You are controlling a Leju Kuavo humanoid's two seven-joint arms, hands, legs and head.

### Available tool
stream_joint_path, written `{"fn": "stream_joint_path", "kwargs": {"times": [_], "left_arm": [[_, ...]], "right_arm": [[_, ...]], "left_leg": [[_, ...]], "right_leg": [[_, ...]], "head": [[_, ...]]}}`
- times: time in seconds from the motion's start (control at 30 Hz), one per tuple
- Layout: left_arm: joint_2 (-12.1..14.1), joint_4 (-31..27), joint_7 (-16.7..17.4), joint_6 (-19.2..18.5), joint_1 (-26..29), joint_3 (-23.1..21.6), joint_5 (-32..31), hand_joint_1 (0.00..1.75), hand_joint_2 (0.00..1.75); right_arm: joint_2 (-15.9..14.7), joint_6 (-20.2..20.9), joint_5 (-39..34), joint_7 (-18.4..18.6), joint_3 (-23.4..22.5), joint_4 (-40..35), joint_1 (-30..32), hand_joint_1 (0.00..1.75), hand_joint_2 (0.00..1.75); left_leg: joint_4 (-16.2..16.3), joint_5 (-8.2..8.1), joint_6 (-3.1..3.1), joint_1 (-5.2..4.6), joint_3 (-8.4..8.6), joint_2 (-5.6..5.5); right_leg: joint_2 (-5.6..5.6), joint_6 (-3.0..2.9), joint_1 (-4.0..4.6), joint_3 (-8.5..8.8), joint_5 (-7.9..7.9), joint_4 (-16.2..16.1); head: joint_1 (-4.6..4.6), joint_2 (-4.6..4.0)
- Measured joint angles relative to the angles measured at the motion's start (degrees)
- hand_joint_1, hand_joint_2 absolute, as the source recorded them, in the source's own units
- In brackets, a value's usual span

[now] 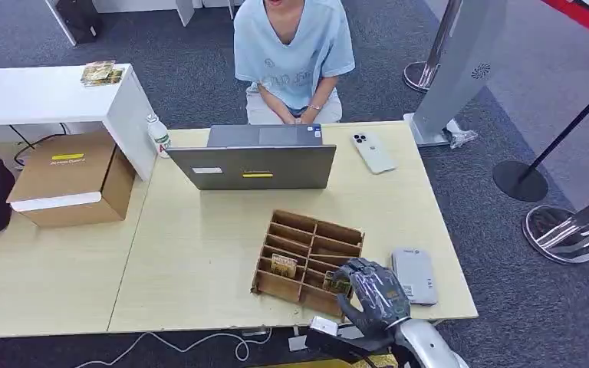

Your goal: Pass the card to the sensor for recognition and then transmit it.

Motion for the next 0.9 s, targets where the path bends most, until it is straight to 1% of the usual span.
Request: {"fn": "stream_joint_path", "kwargs": {"times": [0.13, 0.23, 0.33, 0.47, 0.53, 0.57, 0.63, 0.73, 0.83, 0.9], "left_arm": [[0.0, 0.0, 0.2, 0.0, 0.0, 0.0, 0.0, 0.0, 0.0], [0.0, 0.0, 0.2, 0.0, 0.0, 0.0, 0.0, 0.0, 0.0], [0.0, 0.0, 0.3, 0.0, 0.0, 0.0, 0.0, 0.0, 0.0], [0.0, 0.0, 0.3, -0.1, 0.0, 0.0, 0.0, 0.0, 0.0], [0.0, 0.0, 0.4, -0.1, 0.0, 0.0, 0.0, 0.0, 0.0], [0.0, 0.0, 0.5, -0.1, 0.0, 0.0, 0.0, 0.0, 0.0], [0.0, 0.0, 0.5, -0.1, 0.0, 0.0, 0.0, 0.0, 0.0], [0.0, 0.0, 0.5, 0.0, 0.0, 0.0, 0.0, 0.0, 0.0], [0.0, 0.0, 0.6, 0.0, 0.0, 0.0, 0.0, 0.0, 0.0], [0.0, 0.0, 0.7, 0.0, 0.0, 0.0, 0.0, 0.0, 0.0]], "right_arm": [[0.0, 0.0, 0.0, 0.0, 0.0, 0.6, -0.6, 0.96, 1.75], [0.0, -0.1, 0.0, 0.0, 0.0, 1.1, -0.9, 0.99, 1.75], [0.0, -0.2, 0.0, 0.0, 0.0, 1.6, -1.4, 1.06, 1.75], [0.0, -0.2, 0.0, 0.0, 0.0, 2.2, -2.0, 1.03, 1.75], [0.0, -0.3, 0.0, 0.0, 0.0, 2.4, -2.2, 0.96, 1.75], [0.0, -0.3, -0.1, 0.0, 0.0, 2.5, -2.3, 0.99, 1.75], [0.0, -0.3, -0.2, 0.0, 0.0, 2.7, -2.4, 0.98, 1.75], [0.0, -0.5, -0.6, 0.0, 0.0, 2.9, -2.5, 1.01, 1.75], [0.0, -0.6, -0.7, -0.1, 0.0, 3.1, -2.5, 0.94, 1.75], [0.0, -0.6, -0.7, -0.1, 0.0, 3.2, -2.5, 0.96, 1.75]], "left_leg": [[0.0, 0.0, 0.0, 0.0, 0.0, 0.0], [0.0, 0.0, 0.0, 0.0, -0.01, 0.0], [0.0, 0.0, 0.0, 0.0, -0.01, 0.0], [0.0, 0.0, 0.0, 0.0, -0.01, 0.0], [0.0, 0.0, 0.0, 0.0, -0.01, 0.0], [0.0, 0.0, 0.0, 0.0, -0.01, 0.0], [0.0, 0.0, 0.0, 0.0, -0.02, 0.0], [0.0, 0.0, 0.0, 0.0, -0.02, 0.0], [0.0, 0.0, 0.0, 0.0, -0.03, 0.0], [0.0, 0.0, 0.0, 0.0, -0.03, 0.0]], "right_leg": [[0.0, 0.0, 0.0, 0.0, 0.0, 0.0], [0.0, 0.0, 0.0, 0.0, 0.0, 0.0], [0.0, 0.0, 0.0, -0.01, 0.0, 0.0], [0.0, 0.0, 0.0, -0.01, 0.0, 0.0], [0.0, 0.0, 0.0, -0.02, 0.0, 0.0], [0.0, 0.0, 0.0, -0.02, 0.0, 0.0], [0.0, 0.0, 0.0, -0.02, 0.0, 0.0], [0.0, 0.0, 0.0, -0.02, 0.0, 0.0], [0.0, 0.0, 0.0, -0.03, 0.0, 0.0], [0.0, 0.0, 0.0, -0.03, 0.0, 0.0]], "head": [[0.0, 0.0], [0.0, 0.0], [0.0, 0.0], [0.0, 0.0], [0.0, 0.0], [-0.02, 0.0], [0.0, 0.0], [-0.02, 0.0], [0.0, 0.0], [0.0, 0.0]]}}
